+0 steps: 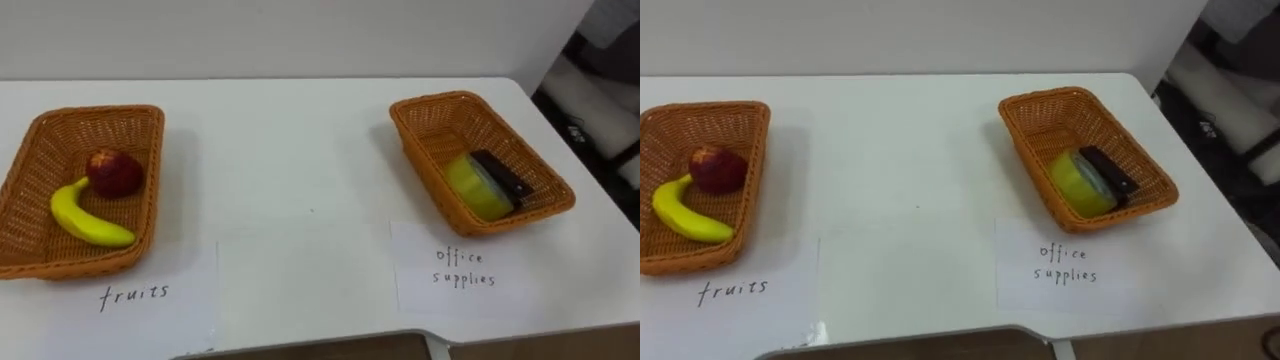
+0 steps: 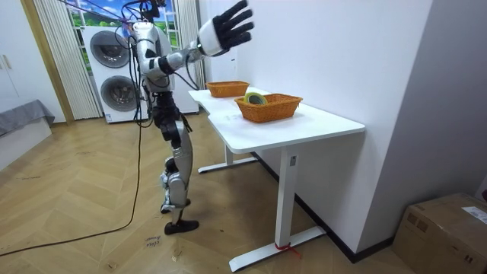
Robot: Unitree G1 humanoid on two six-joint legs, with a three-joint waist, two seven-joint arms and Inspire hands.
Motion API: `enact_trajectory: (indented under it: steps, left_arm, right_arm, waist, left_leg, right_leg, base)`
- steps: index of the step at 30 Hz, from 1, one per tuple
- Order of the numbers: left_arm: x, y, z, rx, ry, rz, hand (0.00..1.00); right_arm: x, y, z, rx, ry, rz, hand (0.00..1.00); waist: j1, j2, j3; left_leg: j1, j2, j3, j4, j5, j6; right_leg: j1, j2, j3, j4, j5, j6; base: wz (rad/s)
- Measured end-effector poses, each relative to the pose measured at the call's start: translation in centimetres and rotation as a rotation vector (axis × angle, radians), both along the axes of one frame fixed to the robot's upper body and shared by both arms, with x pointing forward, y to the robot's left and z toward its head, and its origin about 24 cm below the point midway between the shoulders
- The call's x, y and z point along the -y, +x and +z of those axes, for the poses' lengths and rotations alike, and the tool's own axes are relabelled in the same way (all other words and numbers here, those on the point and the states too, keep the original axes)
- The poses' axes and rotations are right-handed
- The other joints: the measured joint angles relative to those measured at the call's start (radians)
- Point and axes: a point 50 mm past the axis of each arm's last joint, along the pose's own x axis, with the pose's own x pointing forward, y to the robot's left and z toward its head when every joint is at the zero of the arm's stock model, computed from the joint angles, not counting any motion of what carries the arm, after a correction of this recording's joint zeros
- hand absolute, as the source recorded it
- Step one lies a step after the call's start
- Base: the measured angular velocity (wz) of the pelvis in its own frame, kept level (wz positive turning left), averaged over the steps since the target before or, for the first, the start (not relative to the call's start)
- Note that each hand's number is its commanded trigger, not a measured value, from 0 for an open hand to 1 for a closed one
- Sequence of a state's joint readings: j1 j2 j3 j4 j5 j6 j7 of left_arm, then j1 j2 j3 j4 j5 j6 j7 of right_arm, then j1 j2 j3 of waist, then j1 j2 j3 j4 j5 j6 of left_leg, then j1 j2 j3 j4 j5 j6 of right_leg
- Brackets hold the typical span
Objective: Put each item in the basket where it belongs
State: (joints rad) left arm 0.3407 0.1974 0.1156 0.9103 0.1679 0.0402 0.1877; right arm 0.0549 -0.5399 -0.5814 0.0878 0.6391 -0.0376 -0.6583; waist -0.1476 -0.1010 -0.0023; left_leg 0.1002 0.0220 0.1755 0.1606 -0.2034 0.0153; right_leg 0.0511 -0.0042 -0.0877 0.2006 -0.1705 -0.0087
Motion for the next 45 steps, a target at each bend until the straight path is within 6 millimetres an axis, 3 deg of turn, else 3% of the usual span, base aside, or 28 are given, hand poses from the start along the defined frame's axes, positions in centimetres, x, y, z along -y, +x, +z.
enact_trajectory:
  steps: [5,7,11,17,19,24,29,33,40,45]
  left_arm:
    - [0.0,0.9,0.1,0.026,0.004,-0.007,0.00]
    - [0.1,0.9,0.1,0.028,0.003,-0.004,0.00]
    - [0.0,1.3,0.1,0.039,0.005,-0.006,0.00]
    - [0.2,1.3,0.0,0.040,-0.003,-0.006,0.00]
    - [0.3,1.3,0.0,0.040,-0.010,-0.006,0.00]
    - [1.1,1.6,-0.3,0.046,-0.050,0.009,0.00]
    - [1.9,1.2,-0.8,0.020,-0.093,0.016,0.00]
    - [2.2,1.0,-1.1,0.000,-0.102,0.022,0.00]
    - [3.0,0.8,-1.5,-0.029,-0.120,0.012,0.00]
    - [3.7,0.9,-1.7,-0.041,-0.138,-0.021,0.00]
  right_arm:
    - [1.7,-3.3,-4.3,-0.034,0.184,-0.204,0.00]
    - [2.6,-5.4,-7.3,-0.062,0.336,-0.308,0.00]
    - [2.8,-8.5,-11.3,-0.159,0.461,-0.436,0.00]
    - [0.5,-13.9,-17.3,-0.304,0.661,-0.605,0.00]
    - [-1.2,-15.9,-19.6,-0.378,0.733,-0.635,0.00]
    - [-5.1,-18.5,-23.3,-0.514,0.869,-0.640,0.00]
    - [-9.1,-19.1,-26.3,-0.675,0.966,-0.482,0.00]
    - [-12.2,-18.9,-28.2,-0.849,1.030,-0.220,0.00]
    - [-15.8,-15.5,-29.6,-1.109,0.931,0.453,0.00]
    - [-18.0,-12.7,-29.9,-1.200,0.829,0.768,0.00]
  waist:
    - [-0.038,-0.003,0.0002]
    - [-0.043,-0.001,0.0002]
    - [-0.059,0.004,0.0004]
    - [-0.067,0.013,-0.0081]
    - [-0.065,0.017,-0.0077]
    - [-0.059,0.029,-0.0024]
    - [-0.022,0.047,-0.0014]
    - [0.021,0.067,-0.0030]
    - [0.092,0.079,0.0008]
    - [0.125,0.077,0.0022]
  left_leg:
    - [-0.003,0.000,0.005,0.000,-0.001,-0.001]
    - [-0.003,0.002,0.013,-0.001,-0.003,-0.003]
    - [-0.005,0.002,0.015,-0.009,-0.003,-0.004]
    - [-0.014,0.002,0.019,-0.011,-0.004,-0.005]
    - [-0.010,0.002,0.026,-0.011,-0.004,-0.005]
    - [-0.001,0.000,0.020,-0.013,-0.006,-0.003]
    - [0.008,0.000,0.021,-0.009,-0.009,-0.002]
    - [0.016,-0.002,0.018,-0.009,-0.012,-0.002]
    - [0.017,-0.001,0.009,-0.006,-0.012,-0.003]
    - [0.014,-0.002,-0.011,-0.007,-0.013,-0.003]
  right_leg:
    - [0.001,0.004,0.004,-0.015,0.002,-0.004]
    - [0.000,0.007,0.009,-0.015,0.002,-0.004]
    - [-0.002,0.011,0.023,-0.016,0.002,-0.006]
    - [-0.017,0.011,0.029,-0.013,0.001,-0.005]
    - [-0.016,0.010,0.033,-0.011,0.001,-0.005]
    - [-0.017,0.007,0.035,-0.002,-0.008,-0.003]
    - [-0.019,0.008,0.046,0.005,-0.014,-0.002]
    - [-0.012,0.007,0.036,0.003,-0.014,-0.002]
    - [0.002,0.005,0.025,-0.015,-0.014,-0.004]
    - [0.008,0.002,0.000,-0.021,-0.015,-0.004]
  base:
    - [-0.04]
    - [-0.11]
    - [-0.04]
    - [-0.02]
    - [-0.06]
    - [-0.02]
    - [-0.04]
    - [0.03]
    - [0.04]
    - [0.12]
